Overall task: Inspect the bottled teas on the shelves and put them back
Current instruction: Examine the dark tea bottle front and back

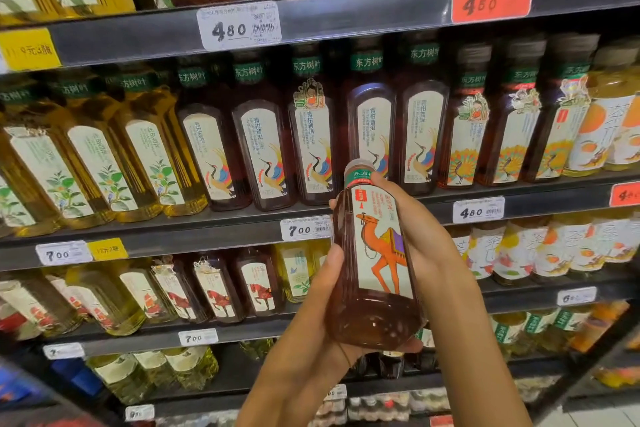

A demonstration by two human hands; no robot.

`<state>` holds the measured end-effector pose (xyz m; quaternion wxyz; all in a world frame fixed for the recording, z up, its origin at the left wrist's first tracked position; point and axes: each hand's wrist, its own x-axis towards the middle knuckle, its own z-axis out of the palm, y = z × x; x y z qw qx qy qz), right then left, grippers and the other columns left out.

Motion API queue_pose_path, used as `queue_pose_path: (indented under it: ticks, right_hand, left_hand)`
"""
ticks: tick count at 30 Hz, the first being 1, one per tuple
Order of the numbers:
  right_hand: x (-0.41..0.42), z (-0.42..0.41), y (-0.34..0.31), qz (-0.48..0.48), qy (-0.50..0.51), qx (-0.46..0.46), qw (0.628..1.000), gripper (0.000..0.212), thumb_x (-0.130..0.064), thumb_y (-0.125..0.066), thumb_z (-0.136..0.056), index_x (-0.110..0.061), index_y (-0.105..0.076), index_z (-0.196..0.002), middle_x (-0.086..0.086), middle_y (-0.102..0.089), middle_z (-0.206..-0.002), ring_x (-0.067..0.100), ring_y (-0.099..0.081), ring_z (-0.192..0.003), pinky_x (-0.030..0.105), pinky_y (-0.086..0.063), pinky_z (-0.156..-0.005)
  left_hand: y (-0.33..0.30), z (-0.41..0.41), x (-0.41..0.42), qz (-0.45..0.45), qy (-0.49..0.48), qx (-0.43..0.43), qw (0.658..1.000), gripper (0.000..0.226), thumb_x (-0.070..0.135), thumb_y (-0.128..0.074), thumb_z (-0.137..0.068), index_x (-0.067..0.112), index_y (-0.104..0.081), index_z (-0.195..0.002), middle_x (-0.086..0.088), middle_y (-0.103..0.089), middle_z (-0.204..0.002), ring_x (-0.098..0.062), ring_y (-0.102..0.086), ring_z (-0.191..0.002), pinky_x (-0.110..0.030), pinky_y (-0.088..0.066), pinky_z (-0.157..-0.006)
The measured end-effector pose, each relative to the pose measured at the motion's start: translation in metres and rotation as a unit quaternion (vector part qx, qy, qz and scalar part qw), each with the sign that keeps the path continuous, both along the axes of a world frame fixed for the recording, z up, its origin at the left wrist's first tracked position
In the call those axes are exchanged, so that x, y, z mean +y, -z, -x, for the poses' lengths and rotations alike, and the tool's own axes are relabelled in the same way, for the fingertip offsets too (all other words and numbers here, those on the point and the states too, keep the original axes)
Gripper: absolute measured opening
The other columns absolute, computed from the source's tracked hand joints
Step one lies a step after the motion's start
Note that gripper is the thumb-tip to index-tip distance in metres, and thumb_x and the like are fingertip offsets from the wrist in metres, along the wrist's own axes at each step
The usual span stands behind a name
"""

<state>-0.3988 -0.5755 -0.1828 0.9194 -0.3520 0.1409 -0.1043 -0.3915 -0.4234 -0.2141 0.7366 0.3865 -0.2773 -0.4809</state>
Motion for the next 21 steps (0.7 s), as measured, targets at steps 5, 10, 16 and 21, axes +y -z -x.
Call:
queue_pose_path:
  ticks: [5, 10, 16, 21]
  right_hand:
    - [-0.001, 0.0, -0.001, 0.05, 0.054, -0.05, 0.996, 0.056, -0.03, -0.059, -0.088, 0.005, -0.051, -0.131, 0.02, -0.063, -0.102, 0.024, -0.064, -0.079, 0.035, -0.053, -0.078]
    - [-0.002, 0.003, -0.006, 0.154, 0.114, -0.155, 0.969, 0.043, -0.032, -0.06, -0.084, -0.007, -0.059, -0.12, 0.016, -0.07, -0.102, 0.023, -0.068, -0.089, 0.035, -0.056, -0.082]
    - [0.001, 0.016, -0.026, 0.374, 0.091, -0.199, 0.901, 0.04, -0.038, -0.044, -0.097, -0.028, -0.048, -0.136, 0.001, -0.065, -0.125, 0.021, -0.062, -0.115, 0.04, -0.051, -0.097]
    - [0.005, 0.028, -0.03, 0.392, 0.059, -0.253, 0.882, 0.053, -0.035, -0.045, -0.094, -0.019, -0.037, -0.144, 0.003, -0.055, -0.139, 0.02, -0.051, -0.129, 0.042, -0.041, -0.108]
  left_hand:
    - [0.002, -0.003, 0.003, -0.093, -0.061, -0.071, 0.991, 0.069, 0.064, -0.064, -0.066, 0.021, -0.064, -0.12, -0.019, -0.069, -0.111, -0.033, -0.069, -0.093, -0.045, -0.056, -0.076]
    - [0.0, -0.01, 0.007, -0.133, -0.1, -0.233, 0.958, 0.053, 0.067, -0.059, -0.06, 0.041, -0.062, -0.106, 0.006, -0.074, -0.102, -0.011, -0.07, -0.094, -0.021, -0.055, -0.076]
    - [0.004, -0.02, -0.002, -0.048, -0.18, -0.331, 0.925, 0.04, 0.041, -0.074, -0.067, 0.057, -0.059, -0.1, 0.017, -0.071, -0.106, -0.003, -0.067, -0.099, -0.012, -0.052, -0.075]
    - [0.011, -0.042, -0.009, -0.025, -0.252, -0.403, 0.88, 0.059, 0.033, -0.08, -0.069, 0.046, -0.052, -0.119, 0.006, -0.068, -0.108, -0.013, -0.066, -0.103, -0.022, -0.054, -0.081]
